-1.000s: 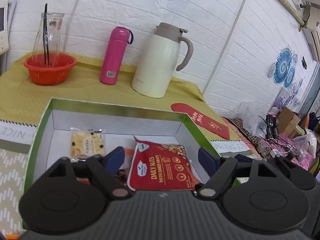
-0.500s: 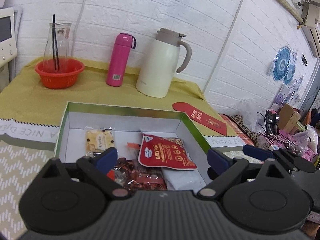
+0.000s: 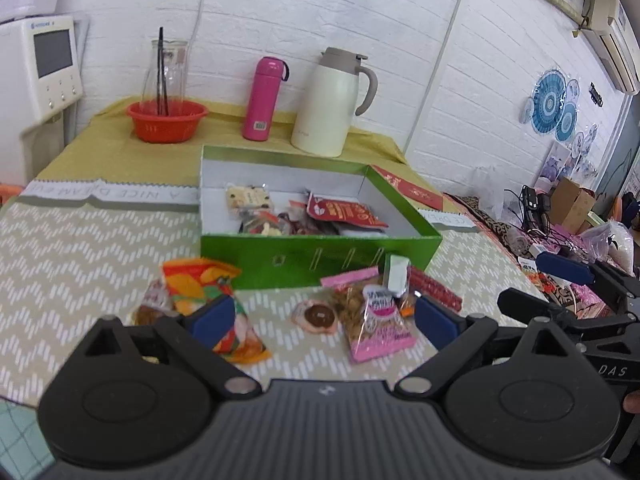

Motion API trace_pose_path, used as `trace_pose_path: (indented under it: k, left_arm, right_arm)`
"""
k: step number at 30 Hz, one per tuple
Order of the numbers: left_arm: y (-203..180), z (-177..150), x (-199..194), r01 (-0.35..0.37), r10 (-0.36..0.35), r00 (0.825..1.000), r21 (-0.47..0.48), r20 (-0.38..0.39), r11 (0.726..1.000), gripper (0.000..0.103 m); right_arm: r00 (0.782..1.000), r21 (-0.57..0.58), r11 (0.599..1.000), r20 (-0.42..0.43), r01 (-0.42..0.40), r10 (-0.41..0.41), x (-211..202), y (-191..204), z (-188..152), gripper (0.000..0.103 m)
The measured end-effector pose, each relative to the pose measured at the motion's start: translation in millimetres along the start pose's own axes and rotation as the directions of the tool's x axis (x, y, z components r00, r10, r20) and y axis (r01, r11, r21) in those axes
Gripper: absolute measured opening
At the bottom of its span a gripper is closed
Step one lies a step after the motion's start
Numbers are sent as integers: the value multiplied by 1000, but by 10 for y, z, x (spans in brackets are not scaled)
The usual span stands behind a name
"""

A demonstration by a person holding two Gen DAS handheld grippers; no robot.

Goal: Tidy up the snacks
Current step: 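Withdraw both tools from the box back over the loose snacks, then grasp the orange apple-chip bag with the left gripper while the right grasps the chocolate ball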

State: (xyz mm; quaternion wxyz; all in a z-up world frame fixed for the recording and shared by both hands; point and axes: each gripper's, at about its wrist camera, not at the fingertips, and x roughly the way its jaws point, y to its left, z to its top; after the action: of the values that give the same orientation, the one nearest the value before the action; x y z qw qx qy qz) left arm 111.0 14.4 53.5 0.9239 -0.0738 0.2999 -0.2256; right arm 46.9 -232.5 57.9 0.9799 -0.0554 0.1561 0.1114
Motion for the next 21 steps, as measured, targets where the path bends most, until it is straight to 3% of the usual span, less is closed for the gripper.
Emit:
trace_pose_path:
  k: [4, 8, 11, 21]
  left_arm:
    - [139, -317, -131, -30, 30, 999, -19, -33, 999, 96]
    - [260, -486, -134, -26, 23, 998, -45, -66, 999, 96]
    - [358, -492, -136, -25, 22, 998, -52, -60, 998, 96]
    - [596, -330, -134, -53, 53, 999, -44, -8, 998, 95]
  right_arm:
    - [997, 20, 999, -54, -45, 46, 16, 168, -202, 103]
    - [981, 47, 991, -144, -122, 128, 234, 397, -373, 103]
    - [964, 19, 984, -197, -179, 179, 407, 608, -422, 75]
    - [963, -47, 980, -202, -194, 181, 997, 797, -148, 62]
